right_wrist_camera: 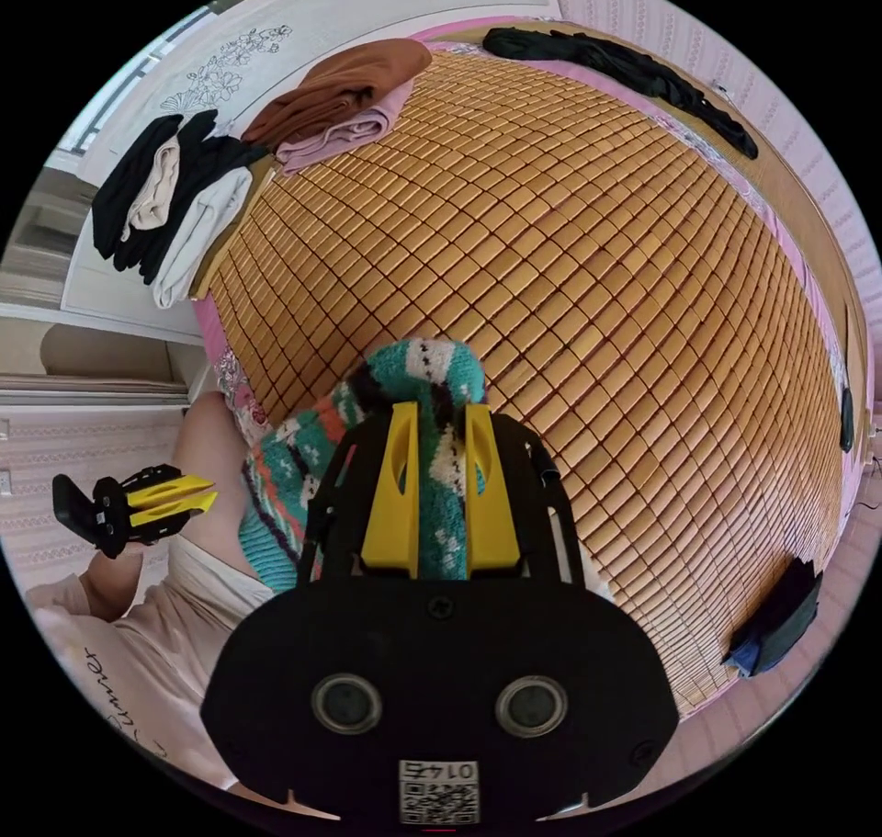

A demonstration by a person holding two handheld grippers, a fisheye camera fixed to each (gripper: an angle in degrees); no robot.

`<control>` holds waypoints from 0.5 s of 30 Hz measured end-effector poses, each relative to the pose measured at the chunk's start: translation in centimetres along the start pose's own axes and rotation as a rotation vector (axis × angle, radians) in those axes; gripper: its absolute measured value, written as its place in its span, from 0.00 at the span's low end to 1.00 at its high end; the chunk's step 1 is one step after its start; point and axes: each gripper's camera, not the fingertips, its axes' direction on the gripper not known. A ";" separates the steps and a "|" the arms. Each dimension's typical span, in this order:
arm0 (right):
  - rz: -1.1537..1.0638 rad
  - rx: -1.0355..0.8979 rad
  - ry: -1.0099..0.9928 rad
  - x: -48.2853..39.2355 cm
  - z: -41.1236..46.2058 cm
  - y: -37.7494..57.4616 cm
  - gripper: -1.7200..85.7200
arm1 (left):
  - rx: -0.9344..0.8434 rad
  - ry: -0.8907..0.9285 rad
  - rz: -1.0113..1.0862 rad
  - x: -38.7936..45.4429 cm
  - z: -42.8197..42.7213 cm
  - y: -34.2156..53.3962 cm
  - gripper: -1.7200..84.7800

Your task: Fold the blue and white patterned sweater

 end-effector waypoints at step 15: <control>-0.283 0.087 0.008 -4.2 -9.9 4.0 0.02 | 0.072 -0.188 0.236 6.0 9.4 -6.4 0.01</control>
